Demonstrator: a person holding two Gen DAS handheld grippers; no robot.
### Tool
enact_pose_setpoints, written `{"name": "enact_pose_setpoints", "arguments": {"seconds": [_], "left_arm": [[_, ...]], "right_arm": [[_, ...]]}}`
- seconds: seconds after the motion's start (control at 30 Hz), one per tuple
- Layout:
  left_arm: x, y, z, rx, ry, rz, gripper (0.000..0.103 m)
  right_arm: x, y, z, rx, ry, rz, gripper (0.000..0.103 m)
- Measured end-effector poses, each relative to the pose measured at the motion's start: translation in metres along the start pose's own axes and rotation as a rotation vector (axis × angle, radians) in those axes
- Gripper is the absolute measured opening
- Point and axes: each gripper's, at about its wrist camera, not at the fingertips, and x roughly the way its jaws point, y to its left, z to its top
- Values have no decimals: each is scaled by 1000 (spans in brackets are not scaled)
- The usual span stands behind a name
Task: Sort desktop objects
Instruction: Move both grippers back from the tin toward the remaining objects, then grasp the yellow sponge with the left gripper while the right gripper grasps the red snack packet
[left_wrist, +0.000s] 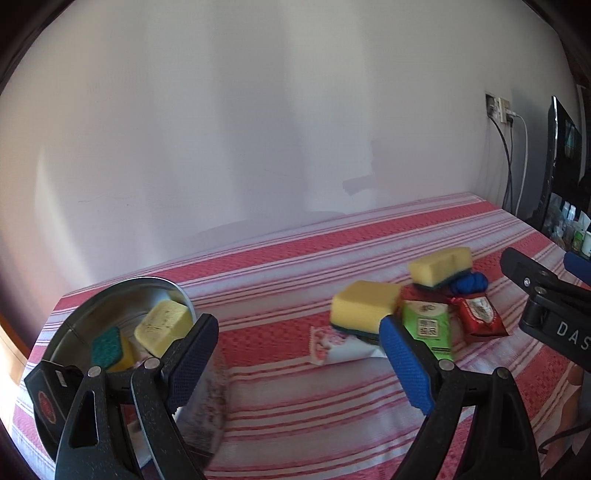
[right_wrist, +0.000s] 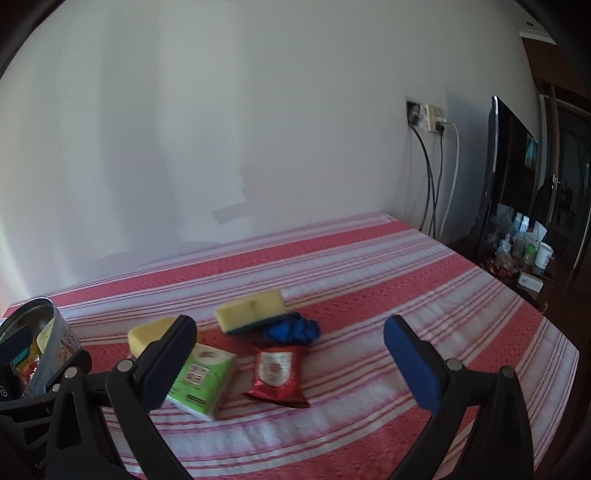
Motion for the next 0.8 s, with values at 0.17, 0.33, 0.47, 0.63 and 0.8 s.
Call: {"name": "enact_pose_setpoints", "arguments": {"seconds": [0.17, 0.33, 0.47, 0.63, 0.8], "left_arm": [[8, -10, 0, 5, 28, -16, 91], [22, -18, -4, 7, 90, -35, 91], [32, -22, -8, 13, 129, -37, 91], [38, -18, -8, -5, 144, -21, 91], [41, -9, -8, -32, 148, 0, 91]], "right_arm": [[7, -18, -1, 22, 29, 19, 103], [14, -40, -3, 23, 61, 26, 103], [23, -56, -6, 33, 116, 95, 90], [43, -55, -11, 54, 255, 246, 78], [66, -29, -14, -4, 335, 250, 78]]}}
